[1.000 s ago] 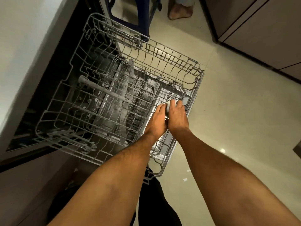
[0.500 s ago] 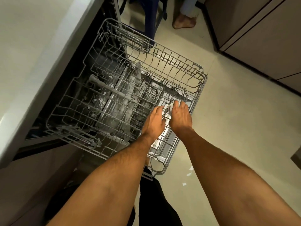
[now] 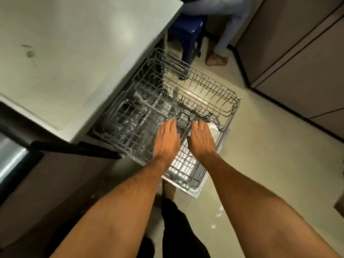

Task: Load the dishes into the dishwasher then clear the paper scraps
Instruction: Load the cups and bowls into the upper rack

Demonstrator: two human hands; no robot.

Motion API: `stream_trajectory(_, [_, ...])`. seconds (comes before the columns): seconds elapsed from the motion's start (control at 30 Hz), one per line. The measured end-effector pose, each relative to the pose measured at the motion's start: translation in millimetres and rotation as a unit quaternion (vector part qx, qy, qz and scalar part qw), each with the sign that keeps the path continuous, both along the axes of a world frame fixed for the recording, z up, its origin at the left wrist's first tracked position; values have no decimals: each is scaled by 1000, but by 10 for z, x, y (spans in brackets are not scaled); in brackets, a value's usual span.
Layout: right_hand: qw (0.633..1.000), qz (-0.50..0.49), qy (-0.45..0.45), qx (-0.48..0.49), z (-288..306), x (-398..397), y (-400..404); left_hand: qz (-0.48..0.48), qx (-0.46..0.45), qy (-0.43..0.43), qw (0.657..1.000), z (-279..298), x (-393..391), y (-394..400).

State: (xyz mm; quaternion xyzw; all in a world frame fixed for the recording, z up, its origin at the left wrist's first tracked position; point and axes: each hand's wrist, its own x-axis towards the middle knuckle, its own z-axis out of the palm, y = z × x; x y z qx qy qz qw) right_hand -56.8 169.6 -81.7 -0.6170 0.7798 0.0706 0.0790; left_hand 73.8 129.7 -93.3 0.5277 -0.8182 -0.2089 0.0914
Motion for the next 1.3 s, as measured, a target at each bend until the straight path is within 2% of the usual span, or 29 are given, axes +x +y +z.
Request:
stream_trajectory(0.07, [999, 33, 14, -17, 228, 327, 74, 5, -49, -10, 999, 233, 396, 115])
stream_trajectory(0.13, [999, 27, -3, -30, 292, 411, 50, -10, -60, -19, 998, 334, 539, 111])
stream_trajectory(0.33, [985, 122, -31, -115, 902, 1392, 83, 20, -145, -53, 988, 939, 1673, 335])
stream_trajectory(0.47, [975, 173, -47, -131, 1238, 2070, 68, 84, -176, -58, 979, 1306, 2382, 442])
stream_trajectory(0.67, [940, 248, -89, -218, 1603, 3126, -1, 186, -197, -56, 961, 1700, 3422, 645])
stream_trajectory(0.9, [911, 330, -88, -231, 1737, 4118, -142, 280, -209, -64, 935, 1846, 4397, 781])
stream_trajectory(1.3, [868, 423, -167, -202, 1896, 5529, -270, 380, -205, -80, 898, 1893, 5609, 858])
